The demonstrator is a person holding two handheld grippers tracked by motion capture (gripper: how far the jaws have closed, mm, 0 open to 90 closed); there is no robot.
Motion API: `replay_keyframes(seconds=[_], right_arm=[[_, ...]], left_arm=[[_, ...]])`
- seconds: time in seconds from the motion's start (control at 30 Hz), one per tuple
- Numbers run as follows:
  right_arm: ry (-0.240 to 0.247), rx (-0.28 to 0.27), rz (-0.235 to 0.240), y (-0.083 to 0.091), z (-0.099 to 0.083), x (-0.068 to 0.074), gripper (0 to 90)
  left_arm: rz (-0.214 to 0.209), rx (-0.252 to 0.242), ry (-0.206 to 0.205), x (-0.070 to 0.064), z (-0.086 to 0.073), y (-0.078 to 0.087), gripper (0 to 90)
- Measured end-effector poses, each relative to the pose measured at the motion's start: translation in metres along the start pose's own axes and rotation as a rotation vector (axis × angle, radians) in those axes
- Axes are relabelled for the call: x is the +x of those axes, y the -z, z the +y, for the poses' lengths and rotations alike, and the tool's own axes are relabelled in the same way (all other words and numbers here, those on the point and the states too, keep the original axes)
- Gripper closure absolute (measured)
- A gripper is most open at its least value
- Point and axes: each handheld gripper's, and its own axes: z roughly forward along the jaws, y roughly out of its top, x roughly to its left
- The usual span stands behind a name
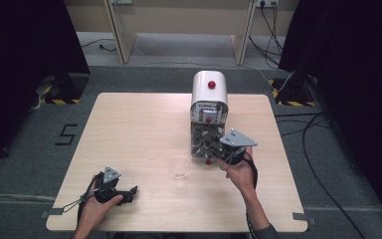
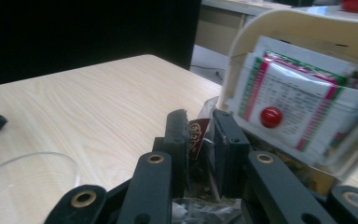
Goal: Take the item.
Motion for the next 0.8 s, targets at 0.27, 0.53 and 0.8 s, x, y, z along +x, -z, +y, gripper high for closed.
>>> replay_keyframes(seconds=[0.27,0.53,0.8], right_arm=[[0.003,-0.004,0.061,-0.003,0.003,0.014,78.0],[0.005,-0.011,0.122,-0.003,0.005,0.029,78.0],[0.012,-0.018,0.18,-0.003,0.008,0.043,78.0]], left_arm=[[0.0,0.0,0.0,0.0,0.0,0.0,0.0],[0.0,0.0,0.0,0.0,0.0,0.0,0.0],[0.0,0.0,0.0,0.0,0.0,0.0,0.0]])
